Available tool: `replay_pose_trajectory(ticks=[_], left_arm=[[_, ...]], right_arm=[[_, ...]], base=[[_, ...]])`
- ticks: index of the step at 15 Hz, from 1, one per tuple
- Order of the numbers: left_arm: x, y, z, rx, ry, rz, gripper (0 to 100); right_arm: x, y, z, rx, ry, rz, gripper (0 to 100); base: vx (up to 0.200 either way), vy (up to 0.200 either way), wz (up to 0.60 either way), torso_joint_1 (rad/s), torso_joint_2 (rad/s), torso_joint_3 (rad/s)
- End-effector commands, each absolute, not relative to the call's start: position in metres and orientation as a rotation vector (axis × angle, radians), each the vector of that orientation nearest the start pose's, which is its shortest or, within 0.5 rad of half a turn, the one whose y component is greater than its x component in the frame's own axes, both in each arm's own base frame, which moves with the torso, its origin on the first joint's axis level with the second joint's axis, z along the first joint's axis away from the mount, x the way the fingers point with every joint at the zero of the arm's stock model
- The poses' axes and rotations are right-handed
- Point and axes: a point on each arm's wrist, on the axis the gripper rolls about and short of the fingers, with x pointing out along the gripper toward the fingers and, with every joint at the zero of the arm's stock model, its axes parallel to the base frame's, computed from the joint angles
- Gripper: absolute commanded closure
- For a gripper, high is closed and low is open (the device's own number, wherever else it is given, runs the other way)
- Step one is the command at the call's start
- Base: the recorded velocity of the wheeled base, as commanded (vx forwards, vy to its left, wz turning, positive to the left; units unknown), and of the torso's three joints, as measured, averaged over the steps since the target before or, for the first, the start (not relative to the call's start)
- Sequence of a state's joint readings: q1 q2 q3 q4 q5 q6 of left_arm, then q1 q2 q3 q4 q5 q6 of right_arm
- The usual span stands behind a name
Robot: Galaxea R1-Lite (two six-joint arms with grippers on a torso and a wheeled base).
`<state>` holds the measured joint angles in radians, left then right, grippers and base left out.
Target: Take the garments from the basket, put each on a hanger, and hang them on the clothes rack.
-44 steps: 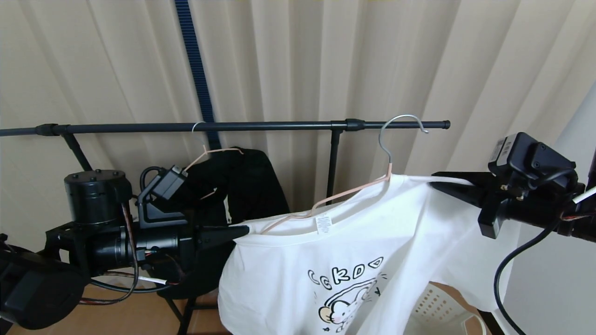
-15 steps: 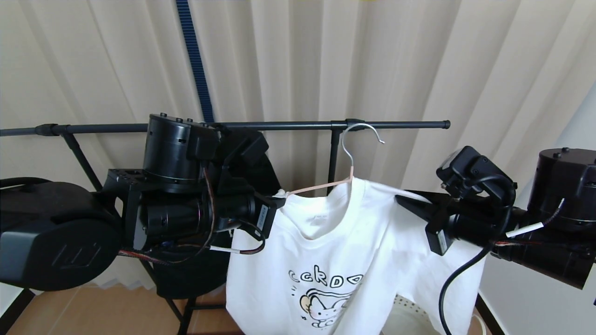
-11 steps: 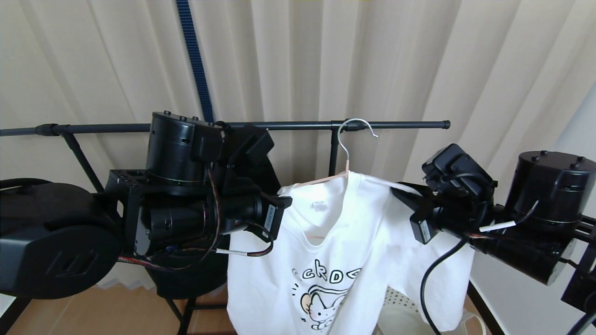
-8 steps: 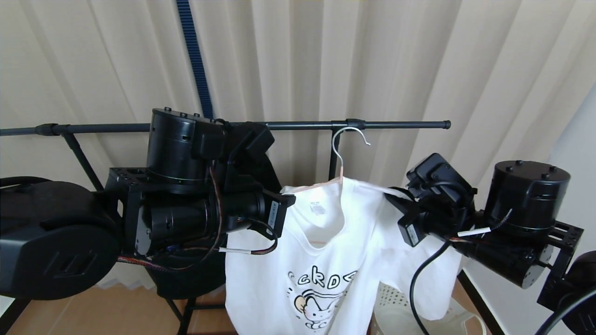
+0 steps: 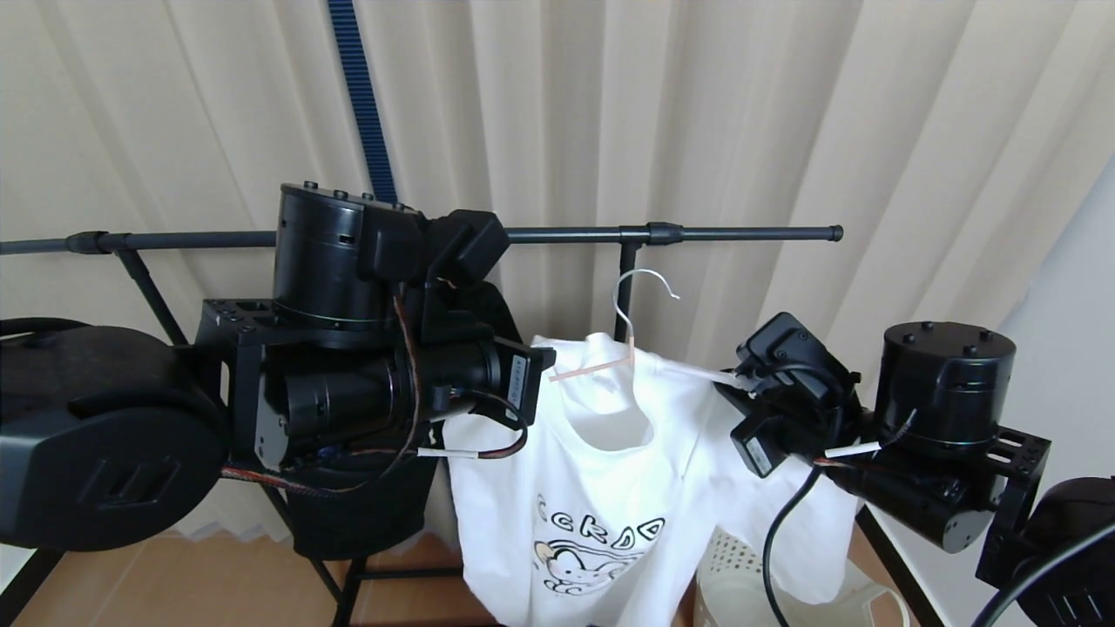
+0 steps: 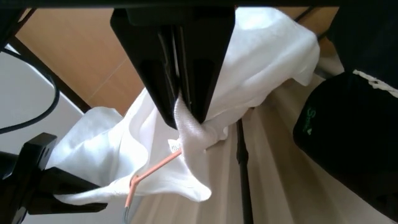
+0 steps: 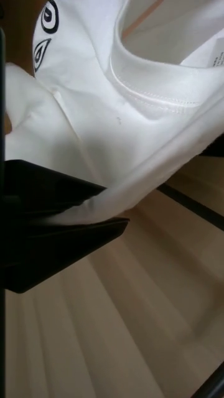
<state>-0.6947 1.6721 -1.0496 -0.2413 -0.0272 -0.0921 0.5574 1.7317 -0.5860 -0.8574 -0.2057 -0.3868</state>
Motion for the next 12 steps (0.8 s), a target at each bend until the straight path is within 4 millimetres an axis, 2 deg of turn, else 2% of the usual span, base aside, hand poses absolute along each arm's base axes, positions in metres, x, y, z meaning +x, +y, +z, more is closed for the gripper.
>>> replay_pose_trajectory(ticks=[1,3,6,10,12], left_arm=[[0.239,-0.202,0.223,0.033,0.389,-0.699,100],[0.241,-0.202,0.224,0.039,0.382,-0.674,100],[0.241,-0.204,0.222,0.041,0.387,-0.669,100],[0.234,-0.218,0.226,0.003,0.389,-0.710,100],[0.235,-0.220,0.223,0.005,0.399,-0.708,100]], right_arm=[[0.245,0.150,0.133,-0.518,0.215,0.397,100],[0.242,0.147,0.133,-0.593,0.141,0.369,100],[0.245,0.150,0.131,-0.592,0.085,0.351,100],[0.252,0.170,0.112,-0.587,0.075,0.349,100],[0.257,0.173,0.113,-0.548,0.040,0.338,100]], base=[[0.000,0.000,0.00,0.000,0.00,0.000],[0.000,0.000,0.00,0.000,0.00,0.000],[0.000,0.000,0.00,0.000,0.00,0.000],[0.000,0.000,0.00,0.000,0.00,0.000],[0.000,0.000,0.00,0.000,0.00,0.000]])
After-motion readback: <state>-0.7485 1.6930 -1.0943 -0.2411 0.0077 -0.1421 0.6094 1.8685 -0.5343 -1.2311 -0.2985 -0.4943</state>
